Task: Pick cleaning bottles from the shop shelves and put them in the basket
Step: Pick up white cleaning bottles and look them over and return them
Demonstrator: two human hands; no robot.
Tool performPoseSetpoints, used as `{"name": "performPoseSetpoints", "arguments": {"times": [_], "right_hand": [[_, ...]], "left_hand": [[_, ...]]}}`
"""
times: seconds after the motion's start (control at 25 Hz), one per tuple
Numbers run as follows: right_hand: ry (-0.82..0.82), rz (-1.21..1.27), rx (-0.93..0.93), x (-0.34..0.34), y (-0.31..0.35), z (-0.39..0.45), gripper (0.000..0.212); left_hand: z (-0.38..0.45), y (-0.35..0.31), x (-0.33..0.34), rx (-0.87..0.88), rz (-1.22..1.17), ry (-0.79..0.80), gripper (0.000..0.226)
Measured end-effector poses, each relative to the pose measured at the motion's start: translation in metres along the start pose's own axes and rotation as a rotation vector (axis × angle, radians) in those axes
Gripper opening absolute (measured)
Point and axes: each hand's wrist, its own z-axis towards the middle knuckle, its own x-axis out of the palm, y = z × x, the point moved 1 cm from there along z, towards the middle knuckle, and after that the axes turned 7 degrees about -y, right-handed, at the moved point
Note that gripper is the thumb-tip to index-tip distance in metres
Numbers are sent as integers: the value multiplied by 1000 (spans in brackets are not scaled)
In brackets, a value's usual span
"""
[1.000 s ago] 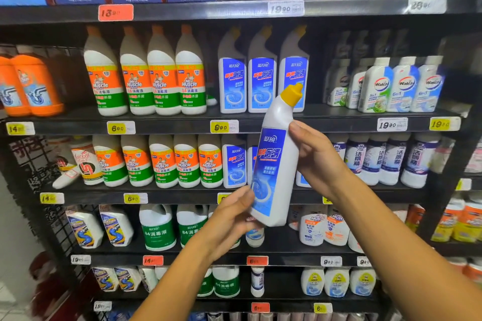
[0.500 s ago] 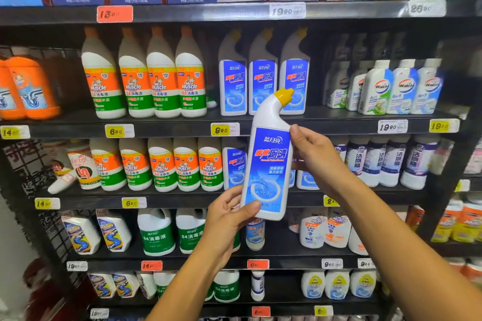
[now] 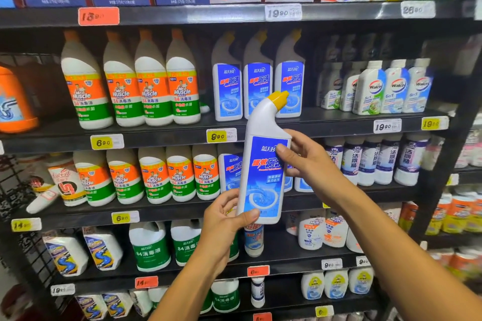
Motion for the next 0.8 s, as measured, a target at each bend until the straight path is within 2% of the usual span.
{"name": "performPoseSetpoints", "arguments": {"times": [0.24,0.4,0.52,0.64,0.8], "right_hand": [[-140,37,-48,-26,3,20,14],[-173,68,-68,-65,6,54,8],[-198,77,-56,-102,12,93,7],[-212,43,-71,-138,21,138,13],[-220,-18,-84,-176,33,188,17]], "left_hand": [[21,-7,32,7,43,136,53],[46,-25,69,93,199,191,53],[70,-38,117,164,228,218,52],[102,-52,170,306,315,224,51],[141,-69,222,401,458,169,53]]}}
